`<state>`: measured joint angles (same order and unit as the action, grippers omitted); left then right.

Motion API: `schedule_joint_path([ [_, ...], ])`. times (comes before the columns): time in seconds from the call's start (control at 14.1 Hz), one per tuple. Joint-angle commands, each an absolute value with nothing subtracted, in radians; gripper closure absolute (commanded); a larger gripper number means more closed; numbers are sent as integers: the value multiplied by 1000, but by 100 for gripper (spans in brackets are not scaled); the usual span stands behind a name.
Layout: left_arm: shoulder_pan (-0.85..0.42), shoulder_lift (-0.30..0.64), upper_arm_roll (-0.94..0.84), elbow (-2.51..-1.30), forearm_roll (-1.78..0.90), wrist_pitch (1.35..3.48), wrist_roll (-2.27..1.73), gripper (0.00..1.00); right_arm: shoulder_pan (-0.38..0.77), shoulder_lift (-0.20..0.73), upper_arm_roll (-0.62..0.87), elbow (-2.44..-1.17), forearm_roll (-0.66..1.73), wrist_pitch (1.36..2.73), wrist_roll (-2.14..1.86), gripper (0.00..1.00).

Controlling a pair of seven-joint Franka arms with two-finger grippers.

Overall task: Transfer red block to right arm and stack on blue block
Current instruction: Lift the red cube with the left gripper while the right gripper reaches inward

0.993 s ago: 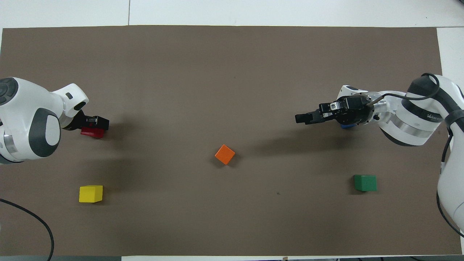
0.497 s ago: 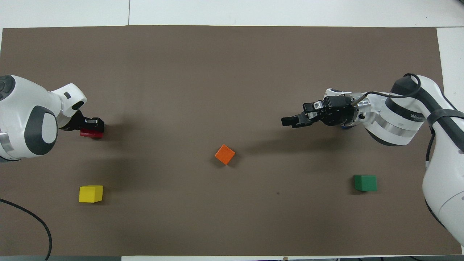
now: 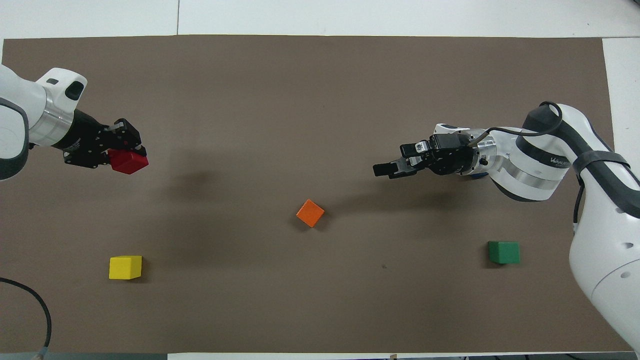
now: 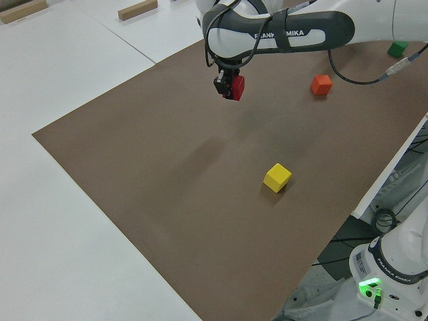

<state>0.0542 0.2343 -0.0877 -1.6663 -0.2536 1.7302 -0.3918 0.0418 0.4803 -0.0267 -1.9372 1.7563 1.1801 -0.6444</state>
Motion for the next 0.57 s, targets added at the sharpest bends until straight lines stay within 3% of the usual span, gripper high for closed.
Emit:
schedule_joint_path([
  [0.0, 40, 178, -142, -1623, -333, 1675, -724, 100, 41, 486, -23, -1930, 1784, 1189, -629, 0],
  [0.28, 35, 140, -282, -1592, -471, 1730, -1217, 100, 60, 486, -25, -1931, 1799, 1201, -640, 0],
  [0.5, 31, 141, -405, -1594, -480, 1892, -1539, 100, 100, 485, -25, -1939, 1841, 1219, -653, 0],
])
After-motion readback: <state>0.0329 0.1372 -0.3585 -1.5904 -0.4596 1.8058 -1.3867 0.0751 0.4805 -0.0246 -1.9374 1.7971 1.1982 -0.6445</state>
